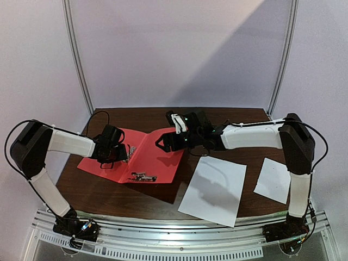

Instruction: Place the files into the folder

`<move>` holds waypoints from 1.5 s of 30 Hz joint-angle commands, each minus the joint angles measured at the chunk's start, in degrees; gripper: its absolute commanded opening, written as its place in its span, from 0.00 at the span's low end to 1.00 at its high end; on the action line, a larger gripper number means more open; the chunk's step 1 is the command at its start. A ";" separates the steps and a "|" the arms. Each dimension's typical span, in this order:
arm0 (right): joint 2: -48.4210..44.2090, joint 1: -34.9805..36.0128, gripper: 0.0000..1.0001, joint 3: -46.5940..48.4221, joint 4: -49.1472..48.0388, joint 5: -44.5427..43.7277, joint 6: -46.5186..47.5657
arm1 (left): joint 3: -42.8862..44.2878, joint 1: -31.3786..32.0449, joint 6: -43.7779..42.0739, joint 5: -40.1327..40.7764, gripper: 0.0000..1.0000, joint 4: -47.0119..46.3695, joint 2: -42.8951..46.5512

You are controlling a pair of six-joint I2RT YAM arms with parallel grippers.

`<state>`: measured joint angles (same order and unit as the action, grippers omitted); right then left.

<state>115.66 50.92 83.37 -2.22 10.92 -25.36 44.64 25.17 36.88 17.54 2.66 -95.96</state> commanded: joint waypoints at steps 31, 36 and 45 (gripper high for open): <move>-13.63 -5.60 0.80 -8.84 26.25 -9.20 0.72 | -1.71 4.63 -8.75 -2.45 0.55 2.88 12.60; -19.77 -7.47 0.90 -13.24 33.00 -16.26 1.16 | -2.41 4.63 -8.22 -4.23 0.54 0.82 9.96; -32.10 -16.27 0.94 -26.01 43.89 -17.49 -5.58 | -3.41 5.46 -7.98 -5.06 0.52 -1.66 7.28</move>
<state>87.90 38.22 61.21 33.91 -4.45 -27.22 42.22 30.09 29.12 13.50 3.07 -86.94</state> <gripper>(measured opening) 0.933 0.530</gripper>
